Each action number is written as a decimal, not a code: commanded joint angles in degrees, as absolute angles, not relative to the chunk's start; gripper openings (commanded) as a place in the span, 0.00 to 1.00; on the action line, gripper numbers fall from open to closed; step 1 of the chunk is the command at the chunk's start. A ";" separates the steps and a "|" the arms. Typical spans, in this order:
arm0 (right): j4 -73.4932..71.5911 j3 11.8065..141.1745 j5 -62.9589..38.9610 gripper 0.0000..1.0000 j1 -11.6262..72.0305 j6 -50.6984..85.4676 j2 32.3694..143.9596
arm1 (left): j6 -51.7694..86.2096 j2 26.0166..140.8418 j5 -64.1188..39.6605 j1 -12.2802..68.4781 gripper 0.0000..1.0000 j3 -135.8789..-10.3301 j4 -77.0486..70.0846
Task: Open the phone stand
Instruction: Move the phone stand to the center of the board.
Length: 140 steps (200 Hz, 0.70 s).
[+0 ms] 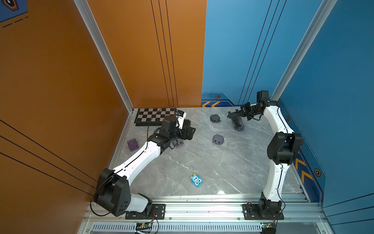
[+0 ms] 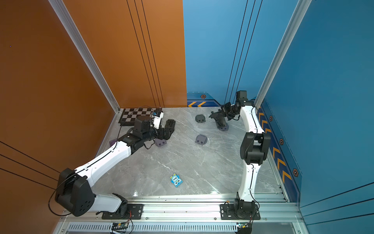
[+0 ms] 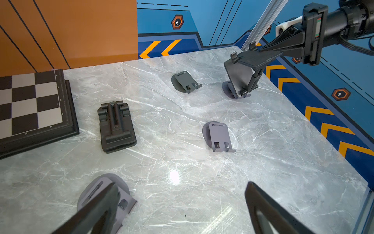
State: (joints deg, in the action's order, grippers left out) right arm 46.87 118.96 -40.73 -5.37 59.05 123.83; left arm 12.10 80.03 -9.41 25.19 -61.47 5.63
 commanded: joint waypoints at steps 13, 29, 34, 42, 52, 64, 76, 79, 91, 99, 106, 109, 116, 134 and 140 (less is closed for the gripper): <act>45.53 121.41 -41.89 0.00 -9.29 61.67 124.01 | 12.97 78.58 -8.99 25.74 0.98 -60.21 6.87; 45.60 121.73 -42.26 0.00 -10.77 61.87 124.27 | 12.83 78.73 -8.90 25.84 0.98 -60.21 7.02; 45.66 121.74 -42.27 0.00 -11.25 61.96 124.30 | 12.83 78.75 -8.84 25.84 0.98 -60.21 7.00; 45.69 121.80 -42.29 0.00 -12.07 62.13 124.43 | 12.83 78.88 -8.88 25.84 0.98 -60.21 7.02; 45.78 122.03 -41.95 0.00 -13.03 62.14 124.62 | 12.92 79.09 -9.04 25.84 0.98 -60.29 6.97; 46.39 122.51 -41.85 0.00 -14.17 62.36 125.20 | 13.01 79.43 -9.19 25.93 0.98 -60.47 7.02; 47.12 122.84 -42.21 0.00 -15.07 62.90 125.99 | 13.18 79.71 -9.25 26.02 0.98 -60.56 6.95; 47.37 122.97 -42.26 0.00 -15.20 62.98 126.36 | 13.23 79.83 -9.24 26.09 0.98 -60.56 6.97; 48.51 123.57 -42.57 0.00 -15.76 63.05 127.43 | 13.33 80.27 -9.23 26.19 0.98 -60.80 6.95; 49.09 123.87 -42.82 0.00 -15.97 63.06 128.12 | 13.42 80.47 -9.32 26.27 0.98 -60.90 6.99; 50.23 124.27 -42.97 0.00 -16.15 63.19 128.96 | 13.49 80.59 -9.35 26.36 0.98 -61.07 6.96; 50.54 124.35 -43.05 0.00 -16.25 63.17 129.37 | 13.48 80.74 -9.37 26.37 0.98 -61.08 6.94; 51.11 124.57 -43.47 0.00 -16.35 63.19 130.10 | 13.47 80.93 -9.32 26.45 0.98 -61.21 6.94; 52.18 125.61 -44.02 0.00 -16.35 63.19 131.79 | 13.54 81.34 -9.34 26.63 0.98 -61.48 7.00; 52.34 126.10 -44.26 0.00 -16.42 63.19 132.41 | 13.54 81.42 -9.32 26.63 0.98 -61.49 6.96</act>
State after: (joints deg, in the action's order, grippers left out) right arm 48.95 123.52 -42.04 -16.47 62.46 130.32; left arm 13.04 80.49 -9.41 26.00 -60.97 5.96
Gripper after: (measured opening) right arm 0.068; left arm 0.983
